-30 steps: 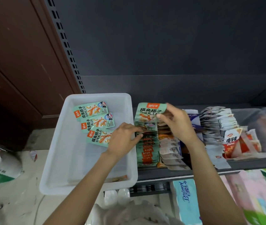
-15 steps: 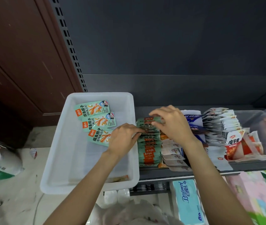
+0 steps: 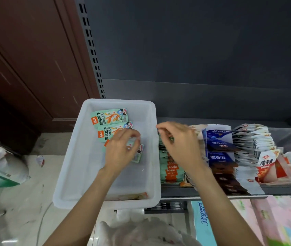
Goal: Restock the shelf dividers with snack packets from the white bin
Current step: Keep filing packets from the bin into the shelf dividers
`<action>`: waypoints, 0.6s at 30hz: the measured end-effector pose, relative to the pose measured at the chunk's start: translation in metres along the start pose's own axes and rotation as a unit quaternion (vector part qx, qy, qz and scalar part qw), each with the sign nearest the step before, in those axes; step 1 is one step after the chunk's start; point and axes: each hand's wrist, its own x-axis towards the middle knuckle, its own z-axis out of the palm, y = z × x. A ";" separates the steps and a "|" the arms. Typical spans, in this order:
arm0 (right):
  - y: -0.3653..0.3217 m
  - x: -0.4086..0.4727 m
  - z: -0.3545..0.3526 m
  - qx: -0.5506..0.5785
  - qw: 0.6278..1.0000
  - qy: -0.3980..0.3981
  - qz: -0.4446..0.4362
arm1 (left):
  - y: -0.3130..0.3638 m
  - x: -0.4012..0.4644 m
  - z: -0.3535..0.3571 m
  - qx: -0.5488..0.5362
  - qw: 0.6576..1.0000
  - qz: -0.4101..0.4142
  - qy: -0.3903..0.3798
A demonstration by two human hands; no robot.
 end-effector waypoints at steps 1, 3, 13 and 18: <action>-0.013 -0.001 0.014 0.029 0.999 0.004 -0.014 | -0.013 -0.004 -0.007 0.001 0.999 -0.036 0.020; -0.032 0.000 0.052 0.049 0.998 -0.035 -0.022 | -0.042 -0.011 -0.014 0.020 0.991 -0.128 0.015; -0.018 0.011 0.189 -0.169 0.899 -0.382 0.131 | -0.103 -0.018 -0.007 0.103 0.890 -0.355 -0.269; -0.025 0.000 0.178 -0.184 0.901 -0.365 0.144 | -0.100 -0.022 -0.012 -0.048 0.888 -0.401 -0.218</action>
